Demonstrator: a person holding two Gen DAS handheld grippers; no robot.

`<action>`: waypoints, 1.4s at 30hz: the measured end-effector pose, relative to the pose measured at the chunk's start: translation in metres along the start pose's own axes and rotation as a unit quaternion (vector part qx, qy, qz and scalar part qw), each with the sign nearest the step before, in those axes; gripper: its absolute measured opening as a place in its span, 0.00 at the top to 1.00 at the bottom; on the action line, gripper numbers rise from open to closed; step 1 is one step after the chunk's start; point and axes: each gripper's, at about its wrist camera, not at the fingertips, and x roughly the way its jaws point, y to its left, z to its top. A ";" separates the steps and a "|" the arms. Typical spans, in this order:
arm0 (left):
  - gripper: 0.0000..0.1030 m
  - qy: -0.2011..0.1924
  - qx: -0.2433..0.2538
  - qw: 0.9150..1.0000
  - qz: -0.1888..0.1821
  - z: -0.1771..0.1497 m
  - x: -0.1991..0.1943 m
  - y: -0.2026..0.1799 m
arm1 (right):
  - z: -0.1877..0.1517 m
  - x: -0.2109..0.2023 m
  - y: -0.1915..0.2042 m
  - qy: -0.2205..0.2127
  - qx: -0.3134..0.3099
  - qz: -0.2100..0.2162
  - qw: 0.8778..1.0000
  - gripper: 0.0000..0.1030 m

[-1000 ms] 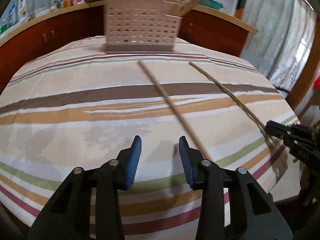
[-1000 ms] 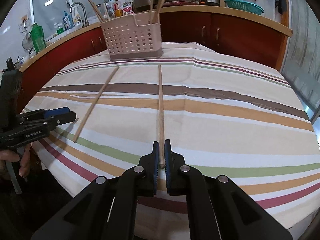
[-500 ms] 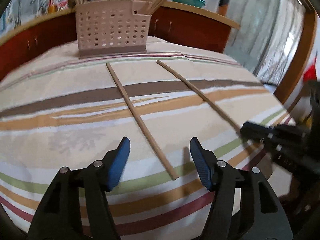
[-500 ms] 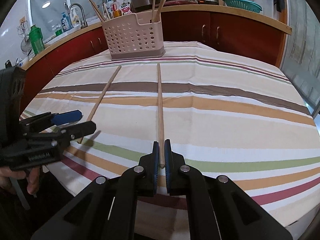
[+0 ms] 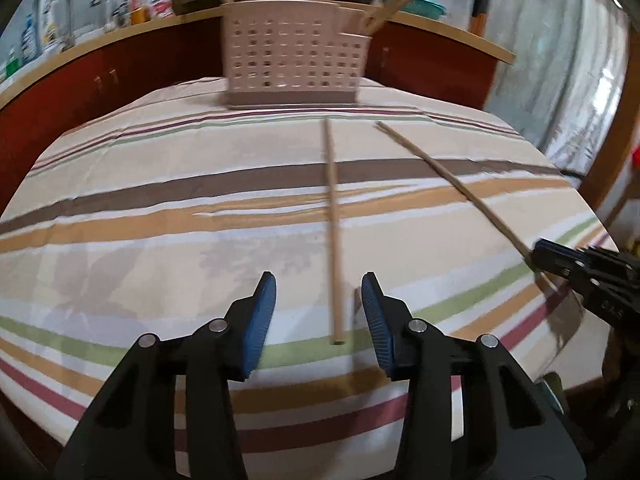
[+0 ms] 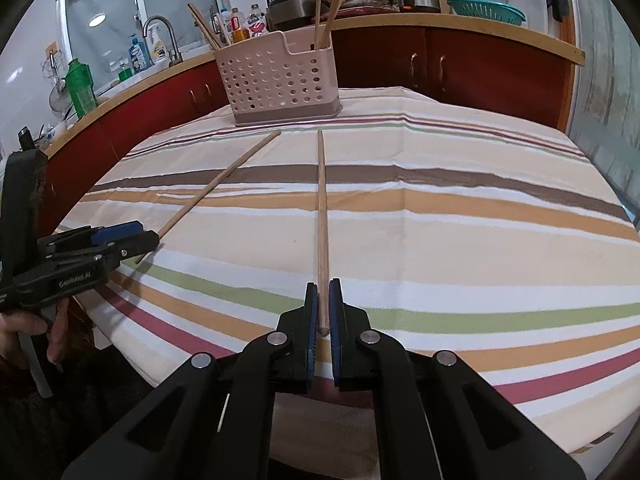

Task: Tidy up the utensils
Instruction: 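Close the left gripper on a chopstick while the right gripper grasps the other chopstick, then lift both chopsticks and carry them over the beige basket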

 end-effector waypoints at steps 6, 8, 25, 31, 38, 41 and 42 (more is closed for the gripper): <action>0.89 -0.012 0.024 1.000 -0.007 -0.003 0.002 -0.007 | -0.008 -0.001 0.001 -0.016 0.005 0.000 1.000 0.92; 0.94 -0.011 0.011 1.000 -0.016 -0.002 0.003 0.001 | -0.010 -0.002 0.001 -0.020 0.007 -0.001 1.000 0.93; 0.94 -0.137 -0.009 0.991 -0.002 0.029 -0.079 0.023 | 0.031 -0.074 0.029 -0.135 -0.026 -0.016 0.990 0.94; 0.94 -0.186 -0.013 0.982 -0.002 0.048 -0.116 0.029 | 0.052 -0.098 0.043 -0.176 -0.044 -0.012 0.983 0.94; 0.94 -0.205 -0.017 0.978 -0.008 0.069 -0.128 0.039 | 0.080 -0.102 0.049 -0.198 -0.051 0.001 0.979 0.94; 0.94 -0.210 -0.013 0.978 -0.008 0.078 -0.127 0.041 | 0.093 -0.098 0.050 -0.205 -0.055 0.001 0.977 0.94; 0.94 -0.212 -0.014 0.977 -0.008 0.081 -0.125 0.042 | 0.098 -0.096 0.049 -0.208 -0.056 0.001 0.976 0.94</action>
